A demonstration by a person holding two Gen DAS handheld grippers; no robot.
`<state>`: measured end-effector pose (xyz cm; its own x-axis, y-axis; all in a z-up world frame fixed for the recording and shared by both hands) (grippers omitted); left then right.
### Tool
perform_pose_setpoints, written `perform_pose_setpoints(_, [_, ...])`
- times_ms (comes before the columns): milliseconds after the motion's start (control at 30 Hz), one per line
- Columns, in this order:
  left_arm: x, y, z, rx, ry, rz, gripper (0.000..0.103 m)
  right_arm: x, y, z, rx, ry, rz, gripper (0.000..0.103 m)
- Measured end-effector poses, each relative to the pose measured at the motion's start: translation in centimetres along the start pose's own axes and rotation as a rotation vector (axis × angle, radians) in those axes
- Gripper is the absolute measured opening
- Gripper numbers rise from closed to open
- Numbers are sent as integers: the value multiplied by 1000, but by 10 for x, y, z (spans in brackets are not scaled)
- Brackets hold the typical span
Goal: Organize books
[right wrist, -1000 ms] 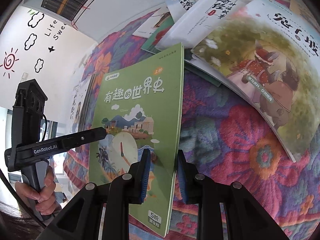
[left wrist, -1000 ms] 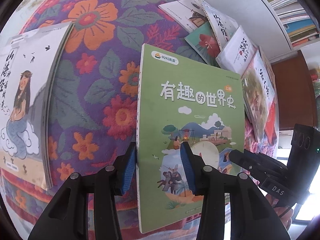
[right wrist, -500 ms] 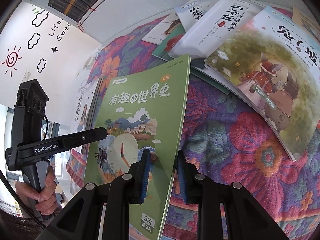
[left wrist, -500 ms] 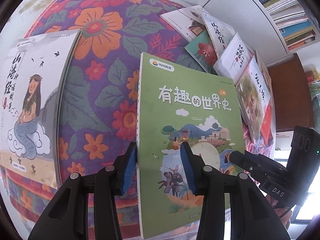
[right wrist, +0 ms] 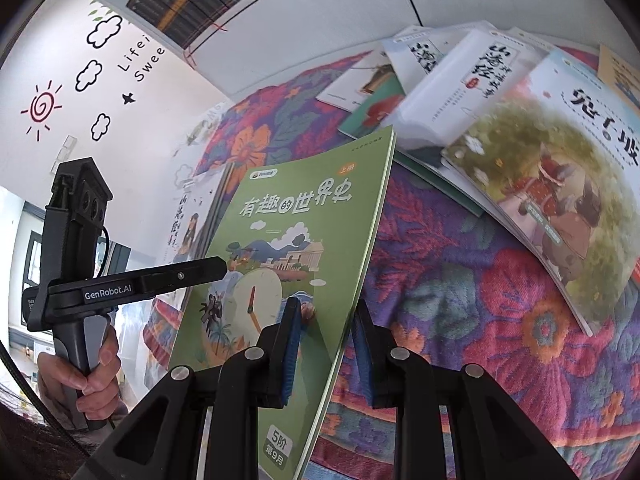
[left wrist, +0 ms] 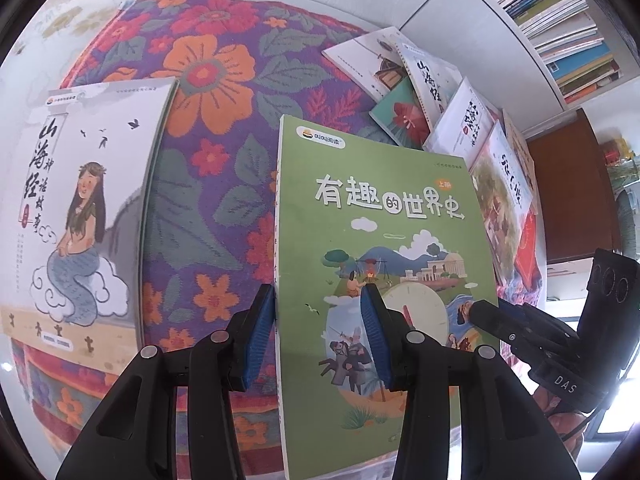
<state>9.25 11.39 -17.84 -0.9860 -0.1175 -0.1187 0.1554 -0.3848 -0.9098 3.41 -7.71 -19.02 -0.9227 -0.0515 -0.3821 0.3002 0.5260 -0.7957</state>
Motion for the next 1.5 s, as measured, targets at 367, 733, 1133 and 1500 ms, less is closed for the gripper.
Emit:
perform_pose_setpoints(367, [-5,-27,11,76,70,74,40,-2,12,-26,61,-77,-12,20])
perform_pose_setpoints(733, [-4,26,-38,-13,-40,-111,42,18,50,29,-46,174,-99,20])
perform_pose_setpoints(1133, [-19,45,-21,27,-13,-114,51,9,60,39,-124,205,-102,22])
perform_pose_setpoints(1500, [-20,19,-12,-56,54,-56,47,-3,47,17,-130,94,-60,19])
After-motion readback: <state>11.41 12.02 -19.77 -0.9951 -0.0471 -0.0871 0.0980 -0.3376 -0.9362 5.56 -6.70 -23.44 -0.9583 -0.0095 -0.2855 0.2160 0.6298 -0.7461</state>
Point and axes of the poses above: each gripper's, at about its wrist camera, not at the fingertips, and y roughly the way its jaws point, z to its right, x to its underside, the point moved 2 cm from there along y, roughly the way its jaws point, and after that the axes turned 7 degrees about -y, right-handed, at the moved point
